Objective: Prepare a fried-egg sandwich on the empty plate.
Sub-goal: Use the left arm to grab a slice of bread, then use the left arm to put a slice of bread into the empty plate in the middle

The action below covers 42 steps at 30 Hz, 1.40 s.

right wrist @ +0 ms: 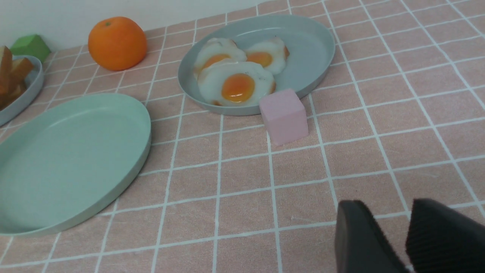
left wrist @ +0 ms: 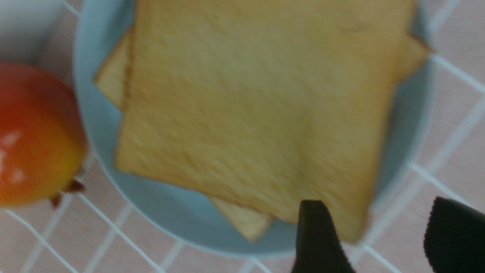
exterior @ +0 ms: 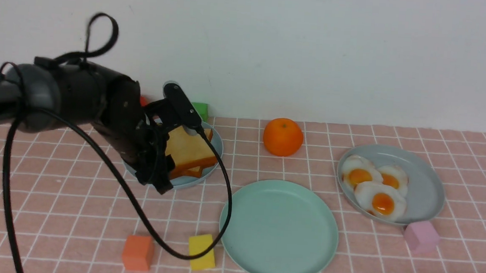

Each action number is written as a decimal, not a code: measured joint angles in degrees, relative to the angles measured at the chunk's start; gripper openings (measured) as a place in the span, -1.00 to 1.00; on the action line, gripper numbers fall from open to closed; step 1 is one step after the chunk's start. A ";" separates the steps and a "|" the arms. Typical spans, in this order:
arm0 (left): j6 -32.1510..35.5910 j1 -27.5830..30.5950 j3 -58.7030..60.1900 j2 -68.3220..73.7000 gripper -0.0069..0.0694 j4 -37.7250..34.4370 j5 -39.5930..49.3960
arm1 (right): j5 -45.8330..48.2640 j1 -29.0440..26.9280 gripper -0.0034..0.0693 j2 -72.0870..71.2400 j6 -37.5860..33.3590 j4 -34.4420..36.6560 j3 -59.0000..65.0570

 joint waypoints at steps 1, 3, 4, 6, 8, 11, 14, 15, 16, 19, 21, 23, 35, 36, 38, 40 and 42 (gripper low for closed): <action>-0.24 0.00 0.00 0.62 0.32 0.79 -1.04 | 0.00 0.00 -0.25 0.00 0.00 0.00 0.00; -0.29 0.00 0.00 1.40 0.32 1.40 -1.68 | 0.00 0.00 -0.25 0.00 0.00 0.00 0.00; -0.29 0.00 0.00 1.57 0.32 1.55 -1.68 | 0.00 0.00 -0.25 0.00 0.00 0.00 0.00; -0.36 0.00 0.00 2.63 0.31 2.75 -2.26 | 0.00 0.00 -0.25 0.00 0.00 0.00 0.00; -0.42 0.00 0.00 3.23 0.31 4.00 -3.30 | 0.00 0.00 -0.25 0.00 0.00 0.00 0.00; -0.47 0.00 0.00 3.36 0.31 4.74 -4.32 | 0.00 0.00 -0.25 0.00 0.00 0.00 0.00; -0.97 0.00 0.00 3.71 0.23 5.22 -5.90 | 0.00 0.00 -0.25 0.00 0.00 0.00 0.00; -1.51 0.00 0.00 3.71 0.19 5.22 -6.08 | 0.00 0.00 -0.25 0.00 0.00 0.00 0.00; -1.91 0.00 0.00 3.71 0.14 5.22 -6.17 | 0.00 0.00 -0.25 0.00 0.00 0.00 0.00; -3.46 0.00 -0.05 3.71 -0.09 5.22 -6.17 | 0.00 0.00 -0.25 0.00 0.00 0.00 0.00; -4.10 0.00 -0.11 3.65 -0.30 5.22 -5.93 | 0.00 0.00 -0.25 0.00 0.00 0.00 0.00; -4.14 0.00 -0.16 3.45 -0.35 5.22 -5.48 | 0.00 0.00 -0.25 0.00 0.00 0.00 0.00; -4.16 -0.05 -0.16 -2.73 -0.36 1.14 -1.19 | 0.00 0.00 -0.25 0.00 0.00 0.00 0.00; -4.16 -0.05 -0.16 -3.46 -0.36 0.78 -0.48 | 0.00 0.00 -0.25 0.00 0.00 0.00 0.00; -4.16 -0.11 -0.16 -6.35 -0.37 -0.09 1.53 | 0.00 0.00 -0.25 0.00 0.00 0.00 0.00; -4.26 -0.23 -0.11 -9.04 -0.39 -1.09 3.28 | 0.00 0.00 -0.25 0.00 0.00 0.00 0.00; -4.39 -0.63 -0.11 -10.65 -0.41 -1.88 4.86 | 0.00 0.00 -0.25 0.00 0.00 0.00 0.00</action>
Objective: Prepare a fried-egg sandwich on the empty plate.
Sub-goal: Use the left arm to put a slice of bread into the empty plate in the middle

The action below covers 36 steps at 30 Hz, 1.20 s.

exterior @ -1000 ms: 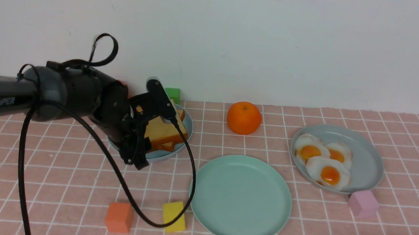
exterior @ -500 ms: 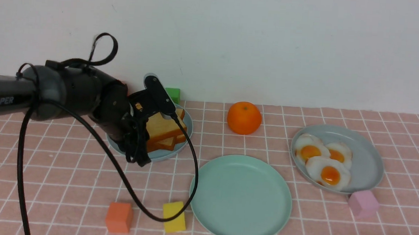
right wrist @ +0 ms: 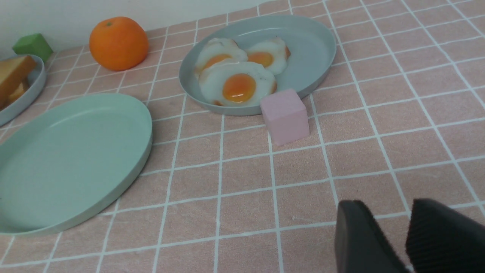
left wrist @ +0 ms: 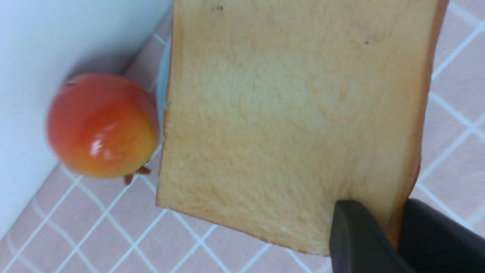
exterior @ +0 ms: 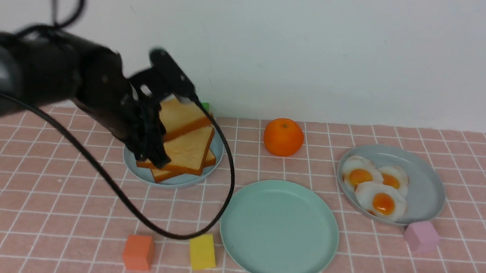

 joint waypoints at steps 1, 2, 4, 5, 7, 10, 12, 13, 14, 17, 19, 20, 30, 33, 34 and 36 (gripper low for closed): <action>-0.05 -0.48 0.00 -1.65 -0.43 -0.96 1.37 | 0.00 0.00 -0.25 0.00 0.00 0.00 0.00; -0.14 -1.25 0.00 -2.65 -0.43 -1.59 2.51 | 0.00 0.00 -0.25 0.00 0.00 0.00 0.00; -0.19 -4.88 0.21 -6.32 -0.44 -4.28 7.04 | 0.00 0.00 -0.25 0.00 0.00 0.00 0.00; -0.19 -7.22 0.51 -7.23 -0.44 -5.05 8.28 | 0.00 0.00 -0.25 0.00 0.00 0.00 0.00; -0.51 -11.95 1.06 -8.30 -0.44 -6.78 11.18 | 0.00 0.00 -0.25 0.00 0.00 0.00 0.00; -2.96 -20.76 2.42 -6.75 -0.44 -8.63 14.64 | 0.00 0.00 -0.25 0.00 0.00 0.00 0.00; -3.85 -23.79 2.80 -5.11 -0.44 -7.76 14.46 | 0.00 0.00 -0.25 0.00 0.00 0.00 0.00; -4.45 -25.62 2.92 -3.74 -0.44 -6.49 14.20 | 0.00 0.00 -0.25 0.00 0.00 0.00 0.00; -5.86 -27.35 2.97 -2.09 -0.44 -4.49 13.16 | 0.00 0.00 -0.25 0.00 0.00 0.00 0.00; -8.61 -29.24 3.14 0.45 -0.44 -1.04 10.58 | 0.00 0.00 -0.25 0.00 0.00 0.00 0.00; -11.71 -30.08 3.25 2.56 -0.44 2.05 7.67 | 0.00 0.00 -0.25 0.00 0.00 0.00 0.00; -13.27 -30.25 3.25 3.51 -0.44 3.45 5.74 | 0.00 0.00 -0.25 0.00 0.00 0.00 0.00; -17.95 -30.30 3.25 7.06 -0.44 7.08 -2.14 | 0.00 0.00 -0.25 0.00 0.00 0.00 0.00; -20.28 -30.30 3.25 8.26 -0.44 8.32 -2.47 | 0.00 0.00 -0.25 0.00 0.00 0.00 0.00; -21.42 -30.30 3.25 8.93 -0.44 9.35 -2.54 | 0.00 0.00 -0.25 0.00 0.00 0.00 0.00; -22.71 -30.30 3.25 9.41 -0.44 10.32 -2.59 | 0.00 0.00 -0.25 0.00 0.00 0.00 0.00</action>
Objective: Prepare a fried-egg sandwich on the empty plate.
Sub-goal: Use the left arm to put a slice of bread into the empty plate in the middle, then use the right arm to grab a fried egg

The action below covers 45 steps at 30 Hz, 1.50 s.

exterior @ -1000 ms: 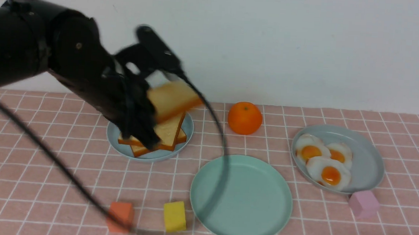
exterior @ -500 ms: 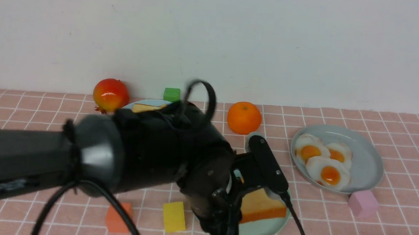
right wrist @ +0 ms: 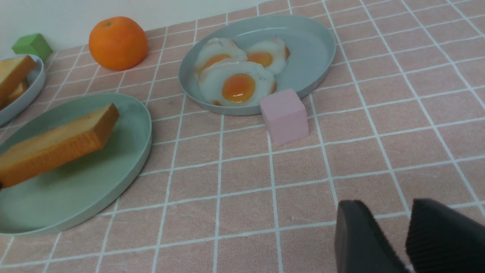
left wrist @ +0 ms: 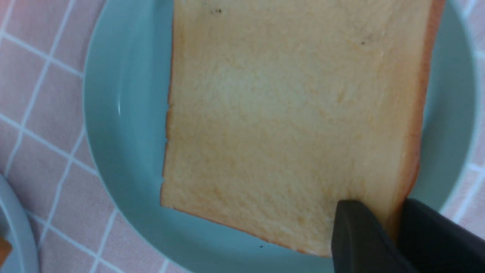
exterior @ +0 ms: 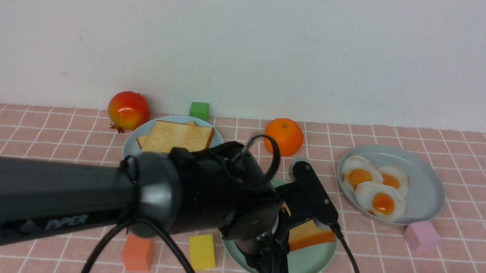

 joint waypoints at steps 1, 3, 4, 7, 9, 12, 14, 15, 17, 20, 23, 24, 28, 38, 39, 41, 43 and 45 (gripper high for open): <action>-0.43 0.00 0.00 0.25 -0.44 0.64 0.00 | 0.00 0.00 -0.25 0.00 0.00 0.00 0.00; -1.61 0.00 0.00 0.66 -0.44 1.90 -0.58 | 0.00 0.00 -0.25 0.00 0.00 0.00 0.00; -1.68 0.00 0.00 0.66 -0.44 1.97 -0.66 | 0.00 0.00 -0.25 0.00 0.00 0.00 0.00; -1.91 0.00 0.00 0.73 -0.43 2.11 -1.08 | 0.00 0.00 -0.25 0.00 0.06 0.00 0.00; -2.30 0.00 0.00 0.73 -0.33 1.85 -1.19 | 0.00 0.00 -0.25 0.00 0.06 0.00 0.00; -2.78 -0.07 0.00 0.73 -0.05 0.82 -1.06 | 0.00 0.00 -0.25 0.00 0.06 0.00 0.00; -2.78 -0.13 0.00 0.73 0.09 0.62 -0.86 | 0.00 0.00 -0.25 0.00 0.06 0.00 0.00; -2.78 -0.13 0.00 0.73 0.16 0.55 -0.86 | 0.00 0.00 -0.25 0.00 0.06 0.00 0.00; -3.16 -0.13 0.00 0.73 0.28 0.42 -0.73 | 0.00 0.00 -0.25 0.00 0.06 0.00 0.00; -4.82 -0.21 0.00 0.28 0.37 0.42 -0.38 | 0.00 0.00 -0.25 0.00 0.06 0.00 0.00; -7.41 -0.45 0.00 -2.13 0.40 0.37 1.15 | 0.00 0.00 -0.25 0.00 0.06 0.00 0.00; -7.60 -0.45 0.00 -2.13 0.40 0.37 1.33 | 0.00 0.00 -0.25 0.00 0.06 0.00 0.00; -13.90 -3.25 -1.41 -11.90 0.11 -0.04 6.53 | 0.00 0.00 -0.25 0.00 0.06 0.00 0.00; -19.46 -7.86 15.27 -46.19 -0.79 -7.63 -6.04 | 0.00 0.00 -0.25 0.00 0.00 0.00 0.00; -19.46 -7.86 18.80 -49.38 -0.79 -8.21 -8.07 | 0.00 0.00 -0.25 0.00 0.00 0.00 0.00; -19.50 -7.86 23.91 -53.81 -0.79 -8.65 -11.69 | 0.00 0.00 -0.25 0.00 0.00 0.00 0.00; -19.50 -7.86 32.13 -61.65 -0.79 -9.04 -17.68 | 0.00 0.00 -0.25 0.00 0.00 0.00 0.00; -19.50 -7.86 37.89 -66.24 -0.79 -9.04 -22.65 | 0.00 0.00 -0.25 0.00 0.00 0.00 0.00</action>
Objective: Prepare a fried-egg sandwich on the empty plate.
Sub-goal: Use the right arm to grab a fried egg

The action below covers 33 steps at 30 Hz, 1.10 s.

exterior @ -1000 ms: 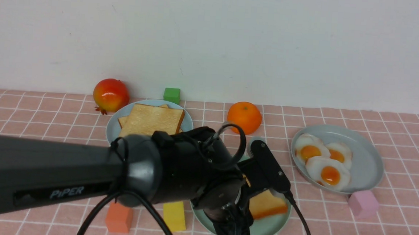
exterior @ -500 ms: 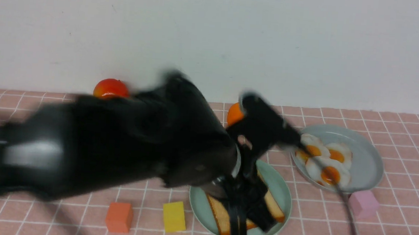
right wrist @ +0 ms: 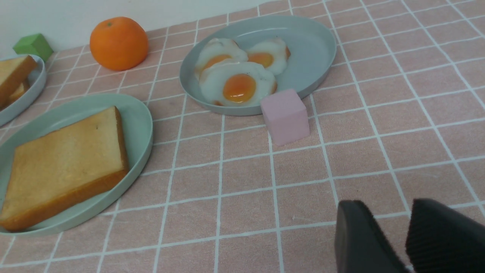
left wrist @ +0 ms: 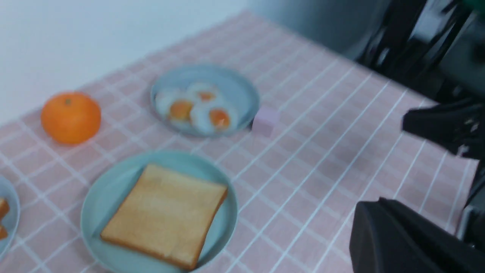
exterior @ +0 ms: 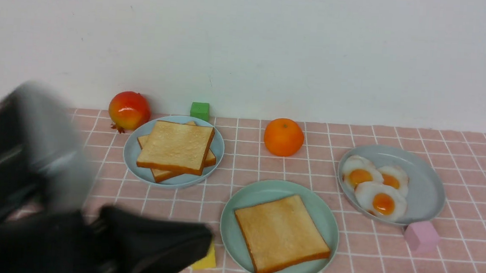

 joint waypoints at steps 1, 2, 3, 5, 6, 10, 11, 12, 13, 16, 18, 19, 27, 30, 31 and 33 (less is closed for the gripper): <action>0.00 0.00 3.42 -3.17 -0.79 -0.05 -3.17 | 0.00 0.00 -0.25 0.00 0.00 0.00 0.00; 0.00 0.00 6.03 -6.12 -0.79 -0.11 -5.69 | 0.00 0.00 -0.25 0.00 0.00 0.00 0.00; 0.00 0.00 9.03 -8.67 -0.79 -0.32 -8.45 | 0.00 0.00 -0.25 0.00 0.00 0.00 0.00; 0.00 0.00 13.98 -12.03 -0.79 -1.79 -12.79 | 0.00 0.00 -0.25 0.00 0.00 0.00 0.00; 0.00 0.00 15.87 -12.87 -0.79 -2.77 -14.53 | 0.00 0.00 -0.25 0.00 0.00 0.00 0.00; 0.00 0.00 19.14 -13.30 -0.79 -4.80 -18.08 | 0.00 0.00 -0.25 0.00 0.00 0.00 0.00; 0.00 0.00 19.43 -13.30 -0.79 -4.80 -18.48 | -0.42 0.00 -0.25 0.00 0.00 0.00 0.00; 0.00 0.00 19.42 -13.30 -0.79 -4.80 -18.76 | -0.75 0.00 -0.25 0.00 0.14 0.34 0.00; 0.00 0.00 19.42 -13.30 -0.79 -4.80 -19.32 | -1.45 0.00 -0.25 0.00 0.74 1.34 0.13; 0.00 0.00 19.42 -13.49 -0.79 -4.80 -19.72 | -5.64 0.00 -0.25 0.00 4.30 8.07 0.33; 0.00 0.00 19.42 -13.45 -0.79 -4.80 -19.77 | -10.05 0.00 -0.25 0.00 6.89 13.74 0.33; 0.00 0.00 19.42 -13.45 -0.79 -4.80 -19.77 | -12.79 0.00 -0.25 0.00 7.81 16.37 0.33; 0.00 0.00 19.42 -13.45 -0.79 -4.80 -19.77 | -12.77 1.18 -0.28 1.37 7.49 28.10 -4.52; 0.00 0.00 19.42 -13.45 -0.79 -4.80 -19.77 | 1.27 2.64 -0.39 10.30 2.44 25.97 -15.62; 0.00 0.00 19.42 -13.45 -0.79 -4.80 -19.77 | 8.25 3.02 -0.43 15.14 0.26 24.23 -20.27; 0.00 0.00 19.42 -13.45 -0.79 -4.80 -19.77 | 18.80 3.38 -0.52 26.07 -3.47 19.82 -29.36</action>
